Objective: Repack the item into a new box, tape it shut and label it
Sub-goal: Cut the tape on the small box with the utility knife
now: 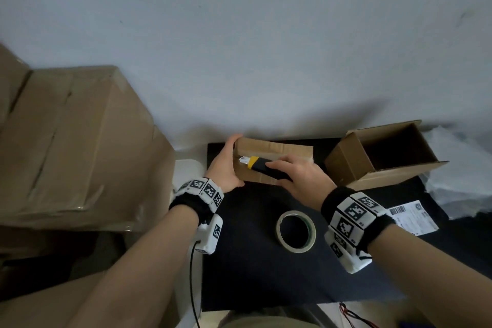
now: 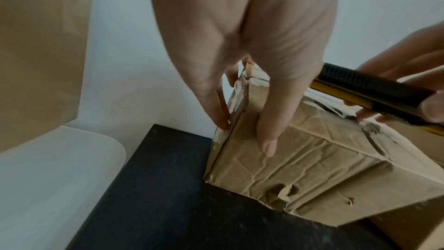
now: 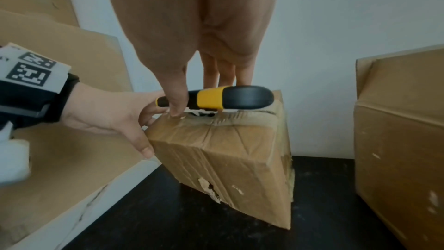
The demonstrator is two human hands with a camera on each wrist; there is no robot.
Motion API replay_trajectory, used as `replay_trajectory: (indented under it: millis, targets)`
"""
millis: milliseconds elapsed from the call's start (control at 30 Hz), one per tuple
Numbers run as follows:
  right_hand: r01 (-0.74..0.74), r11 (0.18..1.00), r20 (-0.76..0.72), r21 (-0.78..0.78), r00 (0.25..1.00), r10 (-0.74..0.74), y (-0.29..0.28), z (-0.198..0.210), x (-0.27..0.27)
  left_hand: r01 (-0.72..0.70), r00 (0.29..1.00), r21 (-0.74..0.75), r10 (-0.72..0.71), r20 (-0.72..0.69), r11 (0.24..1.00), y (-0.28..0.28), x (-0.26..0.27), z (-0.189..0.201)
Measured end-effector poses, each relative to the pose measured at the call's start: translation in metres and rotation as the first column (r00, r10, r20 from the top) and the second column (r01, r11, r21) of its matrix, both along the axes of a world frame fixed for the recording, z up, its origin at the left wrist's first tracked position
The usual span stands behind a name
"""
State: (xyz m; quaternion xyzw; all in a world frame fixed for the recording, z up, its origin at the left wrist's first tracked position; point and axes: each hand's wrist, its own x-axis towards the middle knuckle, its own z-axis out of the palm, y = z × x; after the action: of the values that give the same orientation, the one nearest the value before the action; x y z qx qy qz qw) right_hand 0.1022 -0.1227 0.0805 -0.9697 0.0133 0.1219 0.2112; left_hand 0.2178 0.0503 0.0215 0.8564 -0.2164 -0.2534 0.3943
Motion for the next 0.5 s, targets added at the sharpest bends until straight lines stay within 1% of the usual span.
replay_trajectory:
  millis: [200, 300, 500]
  targets:
    - [-0.011, 1.0, -0.037, -0.003, 0.999, 0.011, 0.009, 0.0, -0.009, -0.114, 0.992, -0.034, 0.115, 0.043, 0.993, 0.001, -0.019, 0.0]
    - [0.002, 1.0, -0.045, 0.0, 0.999, -0.002, 0.01, -0.001, -0.012, -0.126, 0.991, -0.034, 0.127, 0.048, 0.991, 0.0, -0.026, -0.003]
    - [-0.011, 1.0, -0.065, -0.015, 0.998, 0.01, 0.012, 0.001, -0.017, -0.159, 0.987, -0.062, 0.16, 0.013, 0.985, 0.002, -0.033, -0.007]
